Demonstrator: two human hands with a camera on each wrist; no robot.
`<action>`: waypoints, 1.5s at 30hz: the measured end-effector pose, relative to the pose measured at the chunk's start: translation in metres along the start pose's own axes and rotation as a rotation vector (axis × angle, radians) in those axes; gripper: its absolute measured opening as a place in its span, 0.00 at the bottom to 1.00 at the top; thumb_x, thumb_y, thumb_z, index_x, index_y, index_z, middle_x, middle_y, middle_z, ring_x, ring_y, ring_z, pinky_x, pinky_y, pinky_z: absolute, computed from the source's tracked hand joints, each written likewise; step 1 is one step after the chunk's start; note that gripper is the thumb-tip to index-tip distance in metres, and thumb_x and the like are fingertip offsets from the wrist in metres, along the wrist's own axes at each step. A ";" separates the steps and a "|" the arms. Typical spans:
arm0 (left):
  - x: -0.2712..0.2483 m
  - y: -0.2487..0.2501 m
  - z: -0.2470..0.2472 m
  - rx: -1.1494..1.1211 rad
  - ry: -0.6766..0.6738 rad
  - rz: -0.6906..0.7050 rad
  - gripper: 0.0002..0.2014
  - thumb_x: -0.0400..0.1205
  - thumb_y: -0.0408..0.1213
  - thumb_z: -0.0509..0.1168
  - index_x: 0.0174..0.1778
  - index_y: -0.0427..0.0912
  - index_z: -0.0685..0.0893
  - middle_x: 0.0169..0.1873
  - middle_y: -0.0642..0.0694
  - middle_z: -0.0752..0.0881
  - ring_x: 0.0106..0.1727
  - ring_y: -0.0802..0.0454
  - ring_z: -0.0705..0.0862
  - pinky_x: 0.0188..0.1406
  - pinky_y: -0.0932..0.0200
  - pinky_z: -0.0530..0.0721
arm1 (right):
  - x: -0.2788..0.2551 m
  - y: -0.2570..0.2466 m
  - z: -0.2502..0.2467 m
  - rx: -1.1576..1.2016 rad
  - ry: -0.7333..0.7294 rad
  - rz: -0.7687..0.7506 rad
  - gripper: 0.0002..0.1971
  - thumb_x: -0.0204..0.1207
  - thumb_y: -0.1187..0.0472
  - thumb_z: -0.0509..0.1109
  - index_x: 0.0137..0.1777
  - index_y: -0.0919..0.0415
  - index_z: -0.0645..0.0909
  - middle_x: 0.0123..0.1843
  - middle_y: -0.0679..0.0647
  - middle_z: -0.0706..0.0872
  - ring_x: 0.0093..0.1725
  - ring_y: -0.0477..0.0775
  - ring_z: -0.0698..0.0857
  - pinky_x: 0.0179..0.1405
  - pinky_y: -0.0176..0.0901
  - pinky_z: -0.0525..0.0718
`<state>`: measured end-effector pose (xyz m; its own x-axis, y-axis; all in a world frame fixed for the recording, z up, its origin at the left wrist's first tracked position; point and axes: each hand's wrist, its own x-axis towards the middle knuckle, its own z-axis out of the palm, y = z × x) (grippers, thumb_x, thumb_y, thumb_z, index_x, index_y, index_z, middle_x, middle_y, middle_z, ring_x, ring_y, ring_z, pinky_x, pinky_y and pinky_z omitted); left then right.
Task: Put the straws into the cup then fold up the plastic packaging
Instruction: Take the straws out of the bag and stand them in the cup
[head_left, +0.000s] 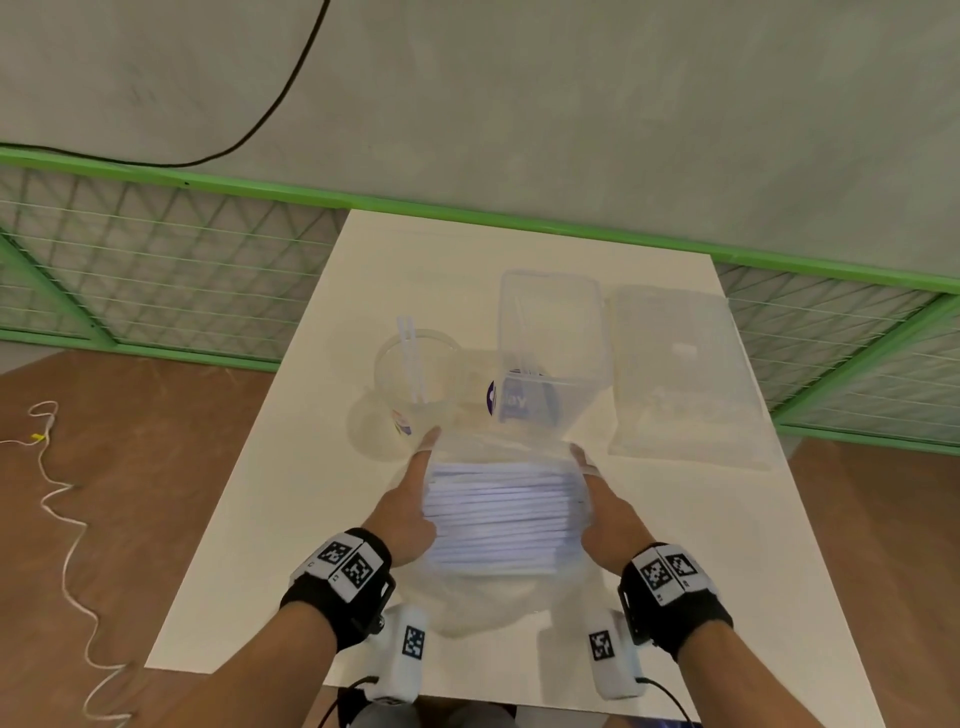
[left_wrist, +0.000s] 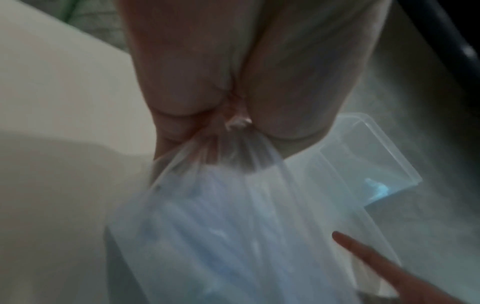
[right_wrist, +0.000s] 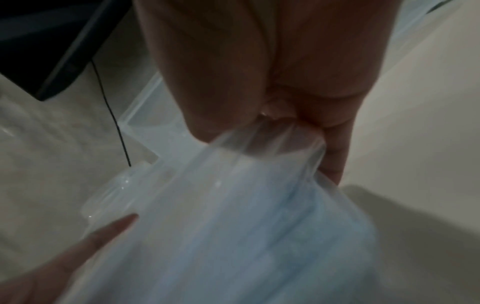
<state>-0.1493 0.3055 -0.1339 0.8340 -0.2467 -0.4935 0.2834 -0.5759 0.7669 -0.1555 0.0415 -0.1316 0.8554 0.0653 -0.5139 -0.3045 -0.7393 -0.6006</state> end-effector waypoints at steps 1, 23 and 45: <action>-0.001 0.002 -0.001 0.026 0.011 -0.008 0.54 0.74 0.16 0.53 0.79 0.75 0.38 0.81 0.37 0.63 0.50 0.47 0.86 0.40 0.67 0.83 | -0.001 0.000 -0.004 0.000 0.010 0.001 0.50 0.72 0.79 0.56 0.85 0.36 0.45 0.78 0.53 0.73 0.70 0.61 0.79 0.64 0.37 0.75; -0.028 0.021 -0.025 0.603 0.072 -0.009 0.53 0.73 0.19 0.61 0.84 0.52 0.35 0.82 0.63 0.31 0.37 0.46 0.77 0.35 0.55 0.79 | -0.026 -0.015 -0.043 -0.463 0.146 -0.088 0.49 0.70 0.73 0.66 0.86 0.41 0.47 0.87 0.39 0.49 0.60 0.60 0.85 0.53 0.45 0.81; -0.016 0.005 -0.015 0.426 0.019 0.029 0.49 0.71 0.19 0.64 0.84 0.52 0.48 0.83 0.58 0.39 0.47 0.43 0.84 0.34 0.61 0.75 | -0.048 -0.044 -0.004 -0.837 0.406 -0.183 0.23 0.55 0.62 0.81 0.52 0.45 0.87 0.71 0.59 0.80 0.64 0.74 0.80 0.54 0.68 0.78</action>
<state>-0.1541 0.3185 -0.1157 0.8482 -0.2557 -0.4638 0.0421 -0.8404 0.5403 -0.1812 0.0681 -0.0777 0.9884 0.1064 -0.1084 0.1137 -0.9914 0.0641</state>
